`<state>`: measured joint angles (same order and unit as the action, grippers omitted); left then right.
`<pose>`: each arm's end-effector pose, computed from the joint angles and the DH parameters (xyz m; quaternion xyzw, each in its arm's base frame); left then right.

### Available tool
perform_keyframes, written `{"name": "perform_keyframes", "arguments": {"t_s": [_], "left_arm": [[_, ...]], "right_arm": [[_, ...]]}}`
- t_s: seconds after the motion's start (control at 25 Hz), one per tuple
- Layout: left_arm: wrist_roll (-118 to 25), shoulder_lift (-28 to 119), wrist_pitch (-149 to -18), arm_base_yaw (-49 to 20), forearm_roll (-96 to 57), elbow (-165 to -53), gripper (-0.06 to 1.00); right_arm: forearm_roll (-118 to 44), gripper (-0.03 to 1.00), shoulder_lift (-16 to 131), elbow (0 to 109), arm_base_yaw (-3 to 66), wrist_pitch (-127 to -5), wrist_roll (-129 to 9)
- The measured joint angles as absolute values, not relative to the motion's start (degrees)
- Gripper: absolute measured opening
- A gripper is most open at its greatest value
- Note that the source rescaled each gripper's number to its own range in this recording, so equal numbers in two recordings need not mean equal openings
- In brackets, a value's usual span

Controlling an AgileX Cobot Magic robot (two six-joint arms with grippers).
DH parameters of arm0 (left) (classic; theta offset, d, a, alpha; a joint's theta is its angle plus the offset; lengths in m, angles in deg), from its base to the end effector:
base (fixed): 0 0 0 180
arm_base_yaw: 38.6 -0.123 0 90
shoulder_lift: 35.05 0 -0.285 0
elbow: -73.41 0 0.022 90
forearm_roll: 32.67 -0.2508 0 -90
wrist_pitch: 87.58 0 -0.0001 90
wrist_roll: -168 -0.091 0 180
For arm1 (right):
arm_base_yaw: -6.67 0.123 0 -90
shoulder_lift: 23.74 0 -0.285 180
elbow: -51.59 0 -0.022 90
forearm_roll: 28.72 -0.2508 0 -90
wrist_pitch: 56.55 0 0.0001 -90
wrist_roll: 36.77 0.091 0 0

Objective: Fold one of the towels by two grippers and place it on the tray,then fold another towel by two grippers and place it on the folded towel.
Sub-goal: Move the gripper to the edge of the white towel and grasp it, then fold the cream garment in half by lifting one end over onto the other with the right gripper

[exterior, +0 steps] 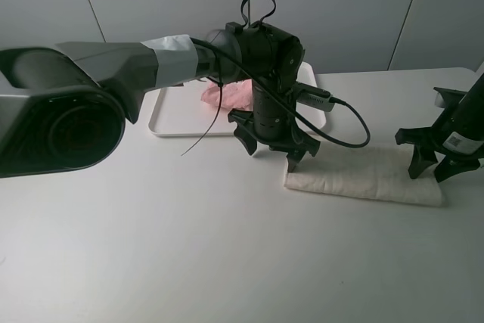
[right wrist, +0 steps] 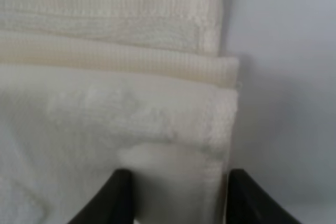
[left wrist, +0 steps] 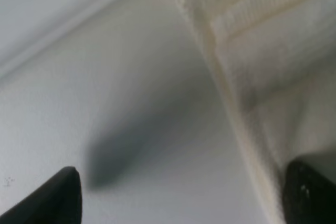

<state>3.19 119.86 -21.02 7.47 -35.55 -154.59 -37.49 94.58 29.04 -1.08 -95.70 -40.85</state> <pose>0.3601 -0.3678 0.1016 0.2741 0.9597 -0.0087 0.0610 0.3093 -0.0332 0.1026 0.0912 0.9947 0.0480 0.0048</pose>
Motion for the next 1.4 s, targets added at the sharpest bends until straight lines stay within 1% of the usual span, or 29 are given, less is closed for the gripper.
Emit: {"name": "perform_keyframes", "arguments": {"t_s": [0.28, 0.32, 0.4, 0.48, 0.52, 1.12, 1.4], "left_arm": [[3.1, 119.9, -21.0, 7.5, -35.5, -154.6, 0.99], [3.0, 119.9, -21.0, 7.5, -35.5, -154.6, 0.99], [2.5, 119.9, -20.6, 7.5, -35.4, -154.6, 0.99], [2.1, 119.9, -20.4, 7.5, -35.4, -154.6, 0.99], [2.0, 119.9, -20.3, 7.5, -35.4, -154.6, 0.99], [1.8, 119.9, -20.0, 7.5, -35.4, -154.6, 0.99], [1.7, 119.9, -19.8, 7.5, -35.4, -154.6, 0.99]], "right_arm": [[-39.7, 0.38, 96.1, 29.0, -1.1, -95.8, -42.6], [-40.1, 0.35, 96.7, 29.2, -1.1, -96.1, -43.3], [-41.2, 0.25, 97.3, 29.5, -1.4, -96.9, -44.9], [-42.1, 0.1, 97.6, 29.7, -1.4, -97.2, -45.8], [-42.5, 0.06, 97.6, 29.7, -1.4, -97.3, -46.2], [-43.0, 0.05, 96.6, 29.7, -1.4, -98.3, -48.1], [-44.4, 0.05, 92.2, 29.1, -1.4, -101.5, -48.2]]}}
